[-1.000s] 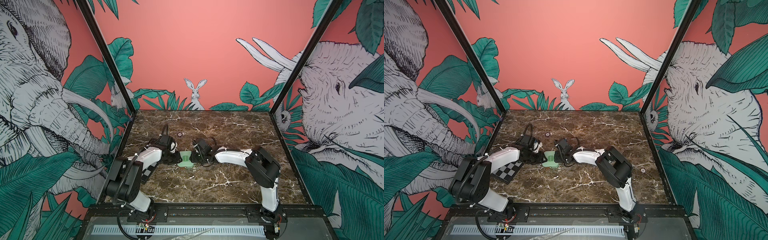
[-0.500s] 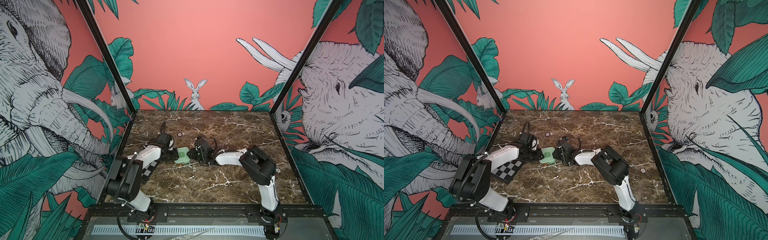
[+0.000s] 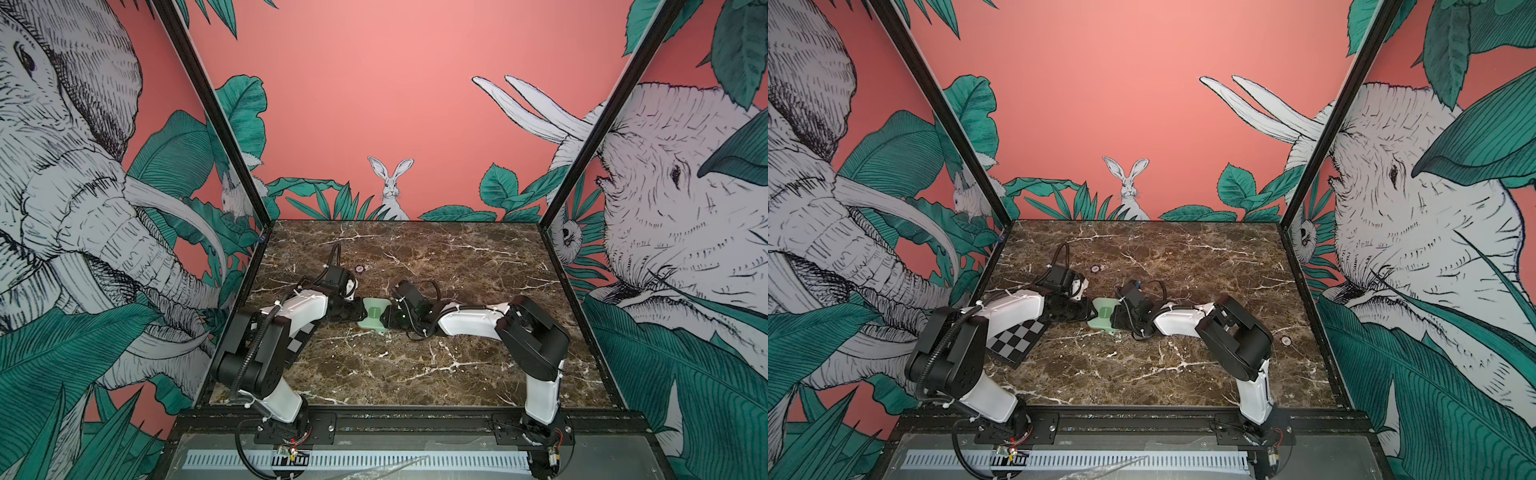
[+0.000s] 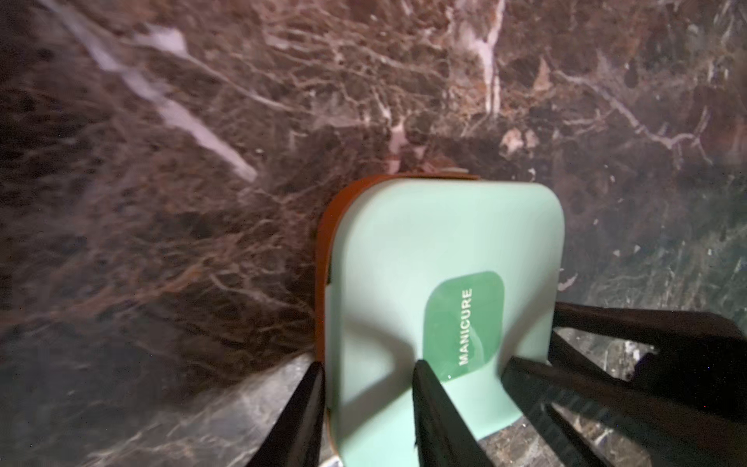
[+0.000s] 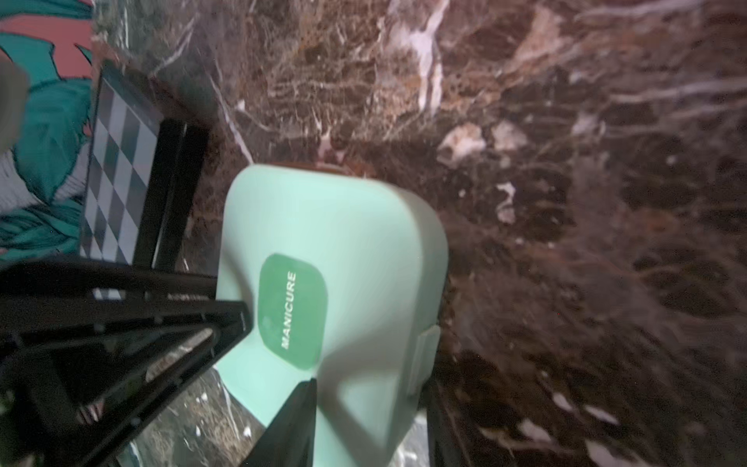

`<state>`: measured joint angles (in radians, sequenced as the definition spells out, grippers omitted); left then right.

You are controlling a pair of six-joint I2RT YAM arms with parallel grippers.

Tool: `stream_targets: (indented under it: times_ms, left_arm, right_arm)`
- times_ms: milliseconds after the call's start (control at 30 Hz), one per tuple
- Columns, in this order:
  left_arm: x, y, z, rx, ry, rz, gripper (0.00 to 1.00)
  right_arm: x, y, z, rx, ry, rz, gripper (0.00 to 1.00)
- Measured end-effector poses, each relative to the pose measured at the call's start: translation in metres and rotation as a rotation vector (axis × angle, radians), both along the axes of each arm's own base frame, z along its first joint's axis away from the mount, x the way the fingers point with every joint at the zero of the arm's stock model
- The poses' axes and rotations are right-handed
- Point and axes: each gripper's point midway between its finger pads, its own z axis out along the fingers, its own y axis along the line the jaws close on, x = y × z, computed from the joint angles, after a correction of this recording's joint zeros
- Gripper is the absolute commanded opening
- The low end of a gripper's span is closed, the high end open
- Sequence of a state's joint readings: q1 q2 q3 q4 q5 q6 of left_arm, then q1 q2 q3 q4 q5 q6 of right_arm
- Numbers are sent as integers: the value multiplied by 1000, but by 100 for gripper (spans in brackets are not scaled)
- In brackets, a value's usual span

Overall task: Organize nail clipper sets
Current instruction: Move the storage box to the center of the board.

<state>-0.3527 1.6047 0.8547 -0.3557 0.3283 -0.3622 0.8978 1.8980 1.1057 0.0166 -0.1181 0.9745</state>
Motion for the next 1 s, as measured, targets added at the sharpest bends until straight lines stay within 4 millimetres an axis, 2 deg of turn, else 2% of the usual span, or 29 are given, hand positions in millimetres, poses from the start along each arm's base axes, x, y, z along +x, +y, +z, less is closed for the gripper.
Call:
stream_targets:
  times_ms: [167, 233, 333, 433, 600, 733, 833, 900, 1000]
  left_arm:
    - [-1, -10, 1, -31, 13, -26, 40]
    - [-2, -19, 1, -44, 22, -49, 42]
    - [-2, -39, 2, -64, 37, -95, 43]
    - [5, -63, 2, -90, 51, -132, 43]
    - [33, -105, 5, -138, 53, -171, 46]
    - [55, -144, 6, -220, 44, -198, 50]
    - [67, -172, 10, -318, 38, -210, 60]
    - [75, -184, 20, -364, 14, -210, 76]
    - [87, -190, 43, -377, -55, -224, 91]
  right_arm:
    - [-4, -23, 25, -43, -18, 7, 58]
    - [-2, -35, 39, -40, -43, -5, 52]
    - [-5, -52, 48, -42, -59, -21, 43]
    - [-15, -70, 37, -78, -48, -26, 35]
    - [-48, -112, 3, -160, 11, -50, 34]
    - [-63, -139, 7, -166, -7, -89, 35]
    - [-64, -153, 25, -142, -55, -123, 43]
    - [-58, -162, 41, -128, -104, -154, 58]
    - [-48, -180, 57, -138, -156, -205, 68]
